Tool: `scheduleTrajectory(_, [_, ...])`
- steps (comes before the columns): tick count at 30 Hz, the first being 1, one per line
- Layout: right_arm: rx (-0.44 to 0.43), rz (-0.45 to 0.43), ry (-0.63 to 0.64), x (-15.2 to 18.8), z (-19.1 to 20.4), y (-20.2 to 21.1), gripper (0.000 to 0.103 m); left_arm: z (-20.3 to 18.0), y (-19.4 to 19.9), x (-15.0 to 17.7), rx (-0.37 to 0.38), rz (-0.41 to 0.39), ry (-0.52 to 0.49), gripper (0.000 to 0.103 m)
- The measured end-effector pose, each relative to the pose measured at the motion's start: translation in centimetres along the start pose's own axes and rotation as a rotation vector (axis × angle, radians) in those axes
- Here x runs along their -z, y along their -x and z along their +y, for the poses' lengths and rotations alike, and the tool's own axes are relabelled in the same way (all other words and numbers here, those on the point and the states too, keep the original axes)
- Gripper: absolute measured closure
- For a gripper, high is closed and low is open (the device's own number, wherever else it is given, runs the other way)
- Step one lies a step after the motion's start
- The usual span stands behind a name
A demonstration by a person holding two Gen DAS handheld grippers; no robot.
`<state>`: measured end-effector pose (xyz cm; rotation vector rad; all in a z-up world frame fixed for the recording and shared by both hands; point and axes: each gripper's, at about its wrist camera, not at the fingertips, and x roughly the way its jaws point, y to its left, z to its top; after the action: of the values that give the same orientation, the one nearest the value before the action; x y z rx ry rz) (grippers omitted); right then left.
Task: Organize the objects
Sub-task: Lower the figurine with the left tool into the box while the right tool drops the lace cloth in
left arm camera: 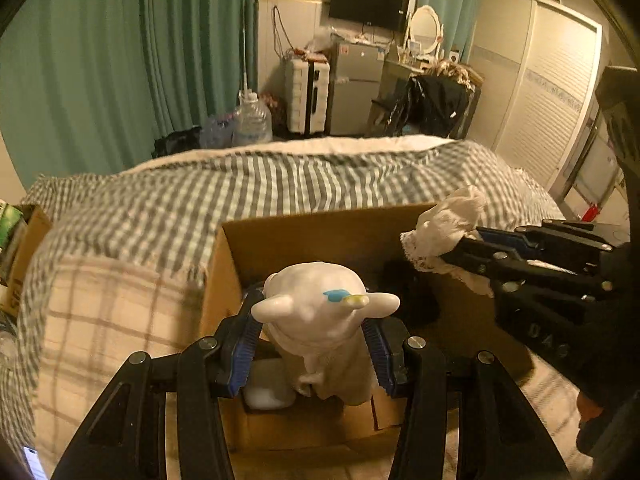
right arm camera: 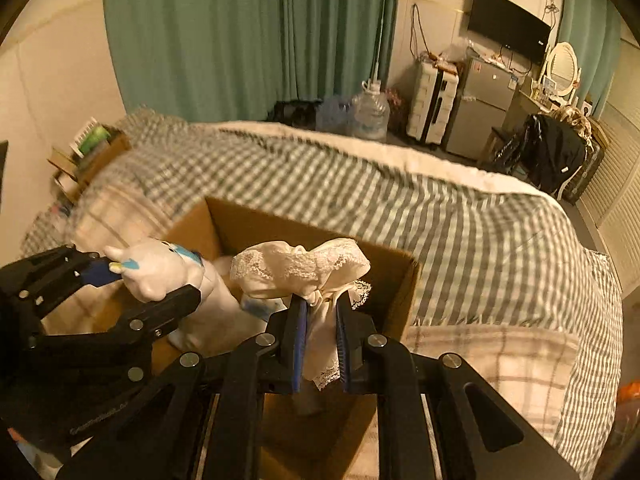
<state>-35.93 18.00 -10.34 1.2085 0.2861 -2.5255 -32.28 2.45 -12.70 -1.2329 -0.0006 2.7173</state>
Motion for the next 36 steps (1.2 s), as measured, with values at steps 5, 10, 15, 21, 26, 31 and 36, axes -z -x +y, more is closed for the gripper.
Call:
scheduleTrajectory(5, [0.012, 0.021, 0.003, 0.9, -0.7, -1.6, 0.091, -0.4, -1.6, 0.6, -0.022, 0.001, -0.035, 0.053])
scheduleTrajectory(10, [-0.055, 0.038, -0.054, 1.0, -1.7, -2.4, 0.088, -0.2, -2.5, 0.8, -0.005, 0.009, -0.032, 0.052])
scheduleTrajectory(15, [-0.052, 0.023, -0.083, 0.8, -1.6, -1.6, 0.051, -0.7, -1.7, 0.9, 0.010, 0.005, -0.050, 0.034])
scheduleTrajectory(21, [-0.016, -0.046, -0.114, 0.7, -2.0, 2.7, 0.029, -1.5, 1.0, 1.3, -0.006, -0.039, -0.045, 0.011])
scheduleTrajectory(26, [0.031, -0.093, -0.135, 0.9, -2.4, 7.0, 0.014, -2.0, 4.8, 1.1, -0.027, -0.068, -0.039, 0.010])
scheduleTrajectory(31, [0.082, -0.183, -0.150, 1.1, -2.6, 13.9, 0.011, -2.5, 11.0, 0.5, -0.078, -0.172, -0.053, 0.000])
scheduleTrajectory(36, [0.165, -0.283, -0.137, 1.6, -1.5, 21.6, 0.005, -3.3, 17.6, -0.5, -0.083, -0.281, -0.064, 0.000])
